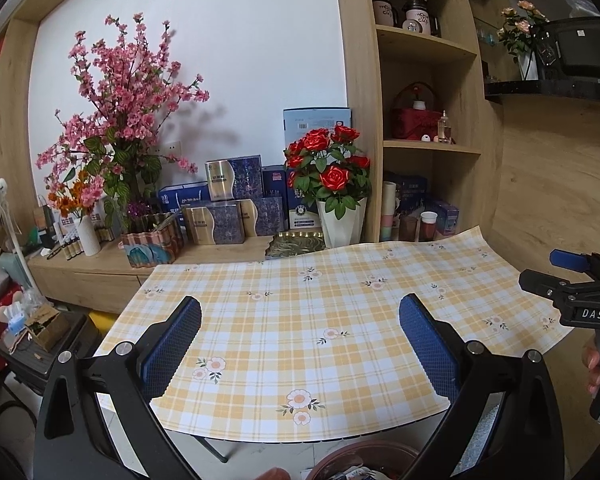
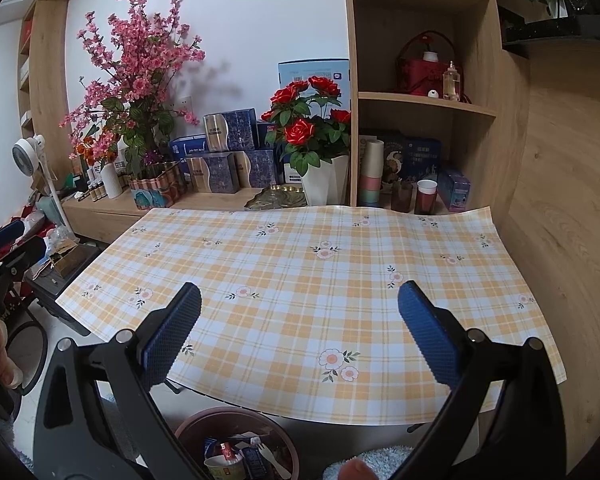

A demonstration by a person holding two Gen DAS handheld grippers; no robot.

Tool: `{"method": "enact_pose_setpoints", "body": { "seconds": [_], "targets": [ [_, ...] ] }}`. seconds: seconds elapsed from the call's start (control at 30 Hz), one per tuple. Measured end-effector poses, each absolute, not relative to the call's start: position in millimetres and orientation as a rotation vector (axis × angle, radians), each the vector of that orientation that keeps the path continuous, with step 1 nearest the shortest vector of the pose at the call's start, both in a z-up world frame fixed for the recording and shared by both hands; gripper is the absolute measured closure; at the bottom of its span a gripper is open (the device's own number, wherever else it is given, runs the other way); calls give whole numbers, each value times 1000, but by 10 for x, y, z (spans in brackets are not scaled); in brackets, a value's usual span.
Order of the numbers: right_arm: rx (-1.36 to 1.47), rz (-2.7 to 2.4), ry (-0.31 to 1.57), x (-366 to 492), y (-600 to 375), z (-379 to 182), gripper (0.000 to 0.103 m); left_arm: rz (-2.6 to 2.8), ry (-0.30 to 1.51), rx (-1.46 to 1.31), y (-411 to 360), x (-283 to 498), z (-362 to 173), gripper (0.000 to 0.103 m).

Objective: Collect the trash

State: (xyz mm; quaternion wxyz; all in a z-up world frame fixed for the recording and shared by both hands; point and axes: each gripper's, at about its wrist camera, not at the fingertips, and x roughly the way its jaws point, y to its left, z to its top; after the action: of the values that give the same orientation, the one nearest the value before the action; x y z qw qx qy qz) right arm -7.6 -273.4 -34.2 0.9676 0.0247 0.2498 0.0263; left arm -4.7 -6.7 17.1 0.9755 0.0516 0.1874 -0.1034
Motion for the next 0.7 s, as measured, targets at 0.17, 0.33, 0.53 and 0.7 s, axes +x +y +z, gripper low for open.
{"method": "enact_pose_setpoints", "body": {
  "seconds": [0.17, 0.33, 0.53, 0.7],
  "targets": [
    [51, 56, 506, -77, -2729, -332, 6, -206, 377, 113, -71, -48, 160, 6],
    [52, 57, 510, -78, -2697, -310, 6, -205, 380, 119, -69, -36, 134, 6],
    [50, 59, 512, -74, -2663, -308, 6, -199, 382, 122, -67, -43, 116, 6],
    [53, 64, 517, -74, -2623, -317, 6, -191, 395, 127, -37, -21, 72, 6]
  ]
}}
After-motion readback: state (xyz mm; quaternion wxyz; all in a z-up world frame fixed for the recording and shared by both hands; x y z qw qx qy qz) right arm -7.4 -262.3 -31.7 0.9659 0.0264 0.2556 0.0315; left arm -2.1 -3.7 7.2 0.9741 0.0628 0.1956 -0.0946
